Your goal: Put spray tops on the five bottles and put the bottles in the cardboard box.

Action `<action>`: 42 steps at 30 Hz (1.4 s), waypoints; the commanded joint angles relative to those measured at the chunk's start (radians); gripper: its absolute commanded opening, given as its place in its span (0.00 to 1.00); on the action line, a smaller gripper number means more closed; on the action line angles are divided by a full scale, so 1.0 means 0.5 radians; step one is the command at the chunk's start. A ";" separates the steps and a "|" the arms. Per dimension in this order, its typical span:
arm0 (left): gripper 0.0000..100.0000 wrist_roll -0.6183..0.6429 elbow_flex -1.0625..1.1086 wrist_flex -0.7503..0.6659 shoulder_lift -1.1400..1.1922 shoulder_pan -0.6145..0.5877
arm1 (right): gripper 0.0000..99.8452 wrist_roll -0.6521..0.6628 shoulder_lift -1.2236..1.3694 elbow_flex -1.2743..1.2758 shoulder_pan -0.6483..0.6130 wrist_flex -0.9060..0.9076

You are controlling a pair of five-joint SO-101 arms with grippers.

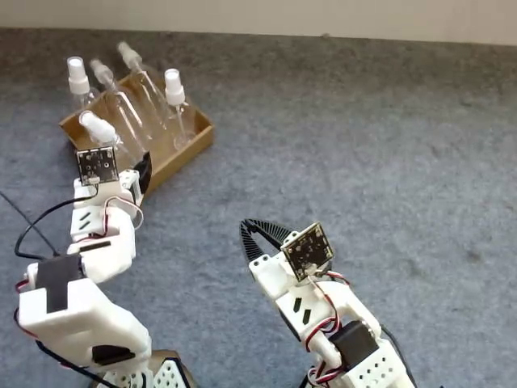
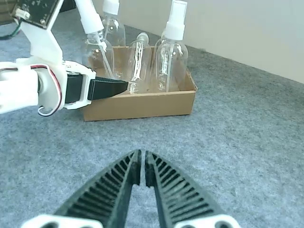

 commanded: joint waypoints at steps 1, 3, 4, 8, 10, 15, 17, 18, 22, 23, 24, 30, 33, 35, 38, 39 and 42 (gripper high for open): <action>0.32 -0.021 0.081 -0.028 -0.256 -0.020 | 0.02 0.028 -0.014 0.198 0.026 0.005; 0.32 -0.021 0.140 -0.025 -0.391 -0.020 | 0.02 0.028 -0.014 0.198 0.026 0.005; 0.32 -0.021 0.173 -0.025 -0.450 -0.020 | 0.02 0.028 -0.014 0.198 0.026 0.005; 0.32 -0.064 0.318 0.071 -0.710 -0.017 | 0.02 0.028 -0.014 0.198 0.026 0.005; 0.32 -0.163 0.364 0.249 -0.858 -0.011 | 0.02 0.028 -0.014 0.198 0.026 0.005; 0.32 -0.169 0.434 0.767 -1.312 -0.044 | 0.02 0.028 -0.014 0.198 0.026 0.063; 0.32 -0.169 0.462 1.007 -1.542 -0.051 | 0.02 0.028 -0.023 0.198 0.026 0.106; 0.32 -0.169 0.465 1.154 -1.668 -0.051 | 0.02 0.028 -0.026 0.198 0.026 0.109; 0.32 -0.169 0.425 1.854 -2.183 -0.044 | 0.02 0.028 -0.026 0.198 0.026 0.109; 0.32 -0.166 0.410 2.013 -2.318 -0.041 | 0.02 0.028 -0.026 0.198 0.026 0.109; 0.31 -0.166 0.391 2.173 -2.453 -0.041 | 0.02 0.028 -0.026 0.198 0.026 0.109; 0.25 -0.166 0.210 2.983 -3.156 -0.038 | 0.02 0.028 -0.026 0.198 0.026 0.109; 0.15 -0.175 0.118 3.256 -3.380 -0.035 | 0.02 0.028 -0.026 0.198 0.026 0.112; 0.10 -0.181 0.066 3.397 -3.475 0.011 | 0.02 0.028 -0.023 0.198 0.026 0.112; 0.07 -0.181 -0.038 3.597 -3.577 0.161 | 0.02 0.028 -0.023 0.198 0.026 0.112; 0.06 -0.181 -0.081 3.655 -3.598 0.229 | 0.02 0.028 -0.023 0.198 0.026 0.112; 0.00 -0.181 -0.238 3.842 -3.629 0.425 | 0.02 0.028 -0.020 0.198 0.026 0.112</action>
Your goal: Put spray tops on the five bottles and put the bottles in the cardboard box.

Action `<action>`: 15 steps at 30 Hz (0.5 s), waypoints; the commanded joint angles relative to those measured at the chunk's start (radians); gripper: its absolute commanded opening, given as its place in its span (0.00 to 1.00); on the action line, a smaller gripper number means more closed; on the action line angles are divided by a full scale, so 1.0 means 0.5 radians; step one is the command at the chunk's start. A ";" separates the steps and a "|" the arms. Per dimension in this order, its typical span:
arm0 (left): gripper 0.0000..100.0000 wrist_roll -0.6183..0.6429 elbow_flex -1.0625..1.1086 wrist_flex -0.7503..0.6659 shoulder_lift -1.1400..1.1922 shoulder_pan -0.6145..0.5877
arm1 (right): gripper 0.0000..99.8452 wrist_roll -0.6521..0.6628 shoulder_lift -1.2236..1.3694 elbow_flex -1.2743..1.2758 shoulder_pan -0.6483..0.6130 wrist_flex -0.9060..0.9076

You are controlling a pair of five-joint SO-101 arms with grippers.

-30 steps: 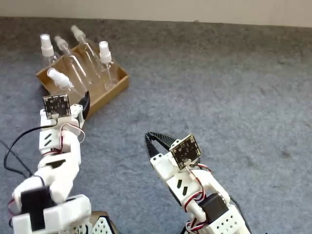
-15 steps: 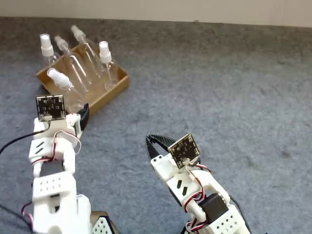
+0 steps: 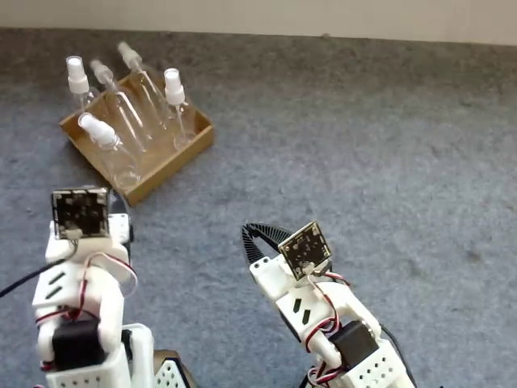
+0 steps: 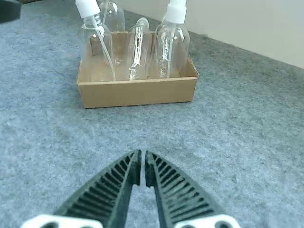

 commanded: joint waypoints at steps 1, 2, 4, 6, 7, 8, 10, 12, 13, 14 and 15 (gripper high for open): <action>0.01 -0.018 -0.278 0.209 -0.038 0.226 | 0.02 0.028 -0.020 0.198 0.026 0.008; 0.01 -0.015 -0.321 0.258 -0.041 0.253 | 0.02 0.028 -0.020 0.198 0.026 0.008; 0.01 -0.015 -0.388 0.334 -0.044 0.265 | 0.02 0.028 -0.020 0.198 0.026 0.008; 0.01 -0.015 -0.431 0.405 -0.048 0.269 | 0.02 0.028 -0.020 0.198 0.026 0.008; 0.01 -0.015 -0.446 0.436 -0.048 0.272 | 0.02 0.028 -0.020 0.198 0.026 0.008; 0.01 -0.015 -0.459 0.473 -0.048 0.275 | 0.02 0.028 -0.020 0.198 0.026 0.008; 0.01 -0.015 -0.483 0.537 -0.048 0.308 | 0.02 0.028 -0.020 0.198 0.026 0.008; 0.01 -0.015 -0.502 0.623 -0.048 0.410 | 0.02 0.028 -0.020 0.198 0.026 0.008; 0.01 -0.015 -0.502 0.654 -0.048 0.477 | 0.02 0.028 -0.020 0.198 0.026 0.008; 0.01 -0.015 -0.502 0.681 -0.048 0.542 | 0.02 0.028 -0.017 0.198 0.026 0.008; 0.01 -0.015 -0.502 0.703 -0.048 0.600 | 0.02 0.028 -0.017 0.198 0.026 0.008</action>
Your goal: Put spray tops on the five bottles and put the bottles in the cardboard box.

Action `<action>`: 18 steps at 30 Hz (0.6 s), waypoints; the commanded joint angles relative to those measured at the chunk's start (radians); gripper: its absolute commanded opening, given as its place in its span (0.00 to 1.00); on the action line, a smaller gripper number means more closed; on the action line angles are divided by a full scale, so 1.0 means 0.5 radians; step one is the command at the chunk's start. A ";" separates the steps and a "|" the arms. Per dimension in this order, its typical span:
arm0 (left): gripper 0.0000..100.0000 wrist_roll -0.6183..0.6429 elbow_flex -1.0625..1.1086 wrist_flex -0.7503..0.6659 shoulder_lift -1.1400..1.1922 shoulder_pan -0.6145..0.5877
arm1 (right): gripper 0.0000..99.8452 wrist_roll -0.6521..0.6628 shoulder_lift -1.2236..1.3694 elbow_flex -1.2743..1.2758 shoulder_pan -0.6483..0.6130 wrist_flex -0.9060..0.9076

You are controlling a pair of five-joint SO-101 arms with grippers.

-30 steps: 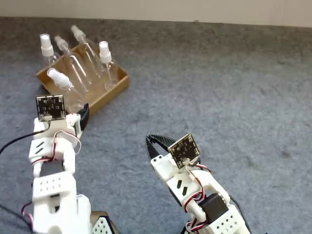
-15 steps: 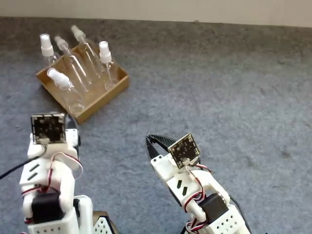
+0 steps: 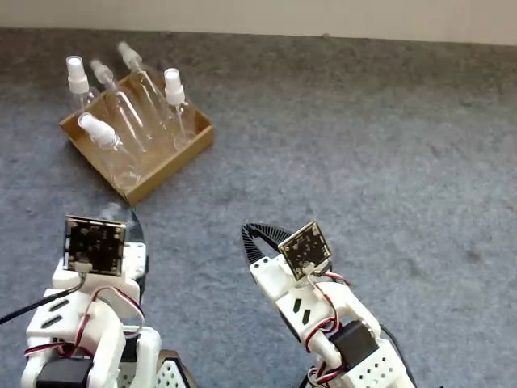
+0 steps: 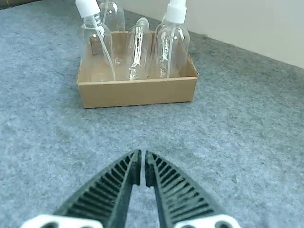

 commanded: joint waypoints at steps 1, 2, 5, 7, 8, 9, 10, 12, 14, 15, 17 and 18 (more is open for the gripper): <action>0.01 -0.012 -0.103 0.071 -0.020 0.204 | 0.02 0.028 -0.017 0.198 0.026 0.011; 0.01 -0.009 -0.094 0.071 -0.020 0.238 | 0.02 0.028 -0.017 0.198 0.026 0.011; 0.01 -0.009 -0.020 0.071 -0.023 0.272 | 0.02 0.028 -0.017 0.198 0.026 0.011; 0.01 -0.009 0.035 0.071 -0.023 0.272 | 0.02 0.028 -0.014 0.198 0.026 0.011; 0.01 -0.009 0.051 0.071 -0.023 0.272 | 0.02 0.028 -0.014 0.198 0.026 0.011; 0.01 -0.009 0.057 0.071 -0.023 0.272 | 0.02 0.028 -0.014 0.198 0.026 0.011; 0.01 -0.009 0.051 0.068 -0.023 0.272 | 0.02 0.028 -0.014 0.198 0.026 0.011; 0.01 -0.015 0.044 0.055 -0.032 0.272 | 0.02 0.028 -0.014 0.198 0.026 0.011; 0.01 -0.015 0.035 0.055 -0.118 0.272 | 0.02 0.028 -0.014 0.198 0.026 0.011; 0.01 -0.015 0.008 0.055 -0.192 0.272 | 0.02 0.028 -0.014 0.198 0.026 0.011; 0.01 -0.015 -0.103 0.074 -0.305 0.269 | 0.02 0.028 -0.014 0.198 0.026 0.011; 0.01 -0.015 -0.152 0.092 -0.299 0.269 | 0.02 0.028 -0.014 0.198 0.026 0.011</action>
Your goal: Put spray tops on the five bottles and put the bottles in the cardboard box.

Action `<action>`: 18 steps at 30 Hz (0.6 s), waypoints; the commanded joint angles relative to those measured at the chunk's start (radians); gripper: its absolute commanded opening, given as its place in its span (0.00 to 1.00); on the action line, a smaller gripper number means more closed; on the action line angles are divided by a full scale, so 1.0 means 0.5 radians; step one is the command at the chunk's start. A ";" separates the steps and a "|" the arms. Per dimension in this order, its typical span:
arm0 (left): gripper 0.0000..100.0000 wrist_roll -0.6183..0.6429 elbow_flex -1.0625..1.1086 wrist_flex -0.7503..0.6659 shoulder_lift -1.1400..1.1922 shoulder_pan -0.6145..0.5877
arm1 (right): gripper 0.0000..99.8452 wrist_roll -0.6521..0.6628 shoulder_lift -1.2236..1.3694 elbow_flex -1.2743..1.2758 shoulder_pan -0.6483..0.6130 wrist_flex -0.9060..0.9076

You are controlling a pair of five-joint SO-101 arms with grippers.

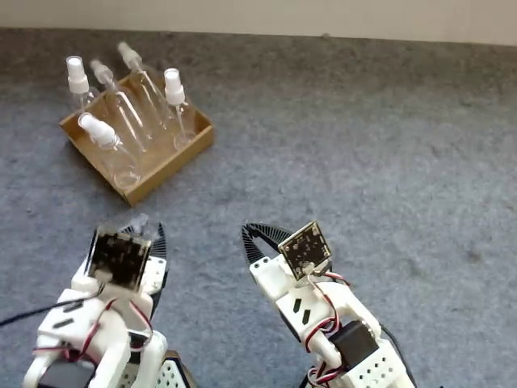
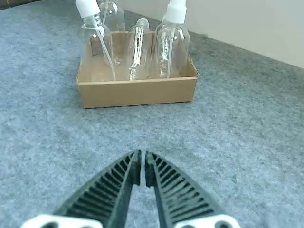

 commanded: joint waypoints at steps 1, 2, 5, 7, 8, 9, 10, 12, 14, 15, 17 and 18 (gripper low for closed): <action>0.01 -0.015 -0.216 0.043 -0.072 0.017 | 0.02 0.028 -0.014 0.198 0.026 0.011; 0.01 -0.015 -0.232 0.055 -0.044 0.017 | 0.02 0.028 -0.014 0.198 0.026 0.011; 0.01 -0.012 -0.256 0.055 -0.035 -0.035 | 0.02 0.028 -0.014 0.198 0.026 0.011; 0.01 -0.009 -0.296 0.055 -0.035 -0.140 | 0.02 0.028 -0.014 0.198 0.026 0.011; 0.01 -0.009 -0.305 0.052 -0.035 -0.186 | 0.02 0.028 -0.014 0.198 0.026 0.011; 0.01 -0.015 -0.311 0.052 -0.035 -0.229 | 0.02 0.028 -0.014 0.198 0.026 0.011; 0.01 -0.015 -0.315 0.055 -0.035 -0.275 | 0.02 0.028 -0.014 0.198 0.026 0.011; 0.01 -0.015 -0.302 0.055 -0.035 -0.370 | 0.02 0.028 -0.014 0.198 0.026 0.011; 0.01 -0.018 -0.269 0.037 -0.035 -0.474 | 0.02 0.028 -0.014 0.198 0.026 0.011; 0.01 -0.021 -0.198 0.037 -0.035 -0.523 | 0.02 0.028 -0.014 0.198 0.026 0.011; 0.01 -0.021 0.020 -0.006 -0.035 -0.591 | 0.02 0.028 -0.014 0.198 0.026 0.011; 0.01 -0.021 0.146 -0.086 -0.035 -0.612 | 0.02 0.028 -0.014 0.198 0.026 0.014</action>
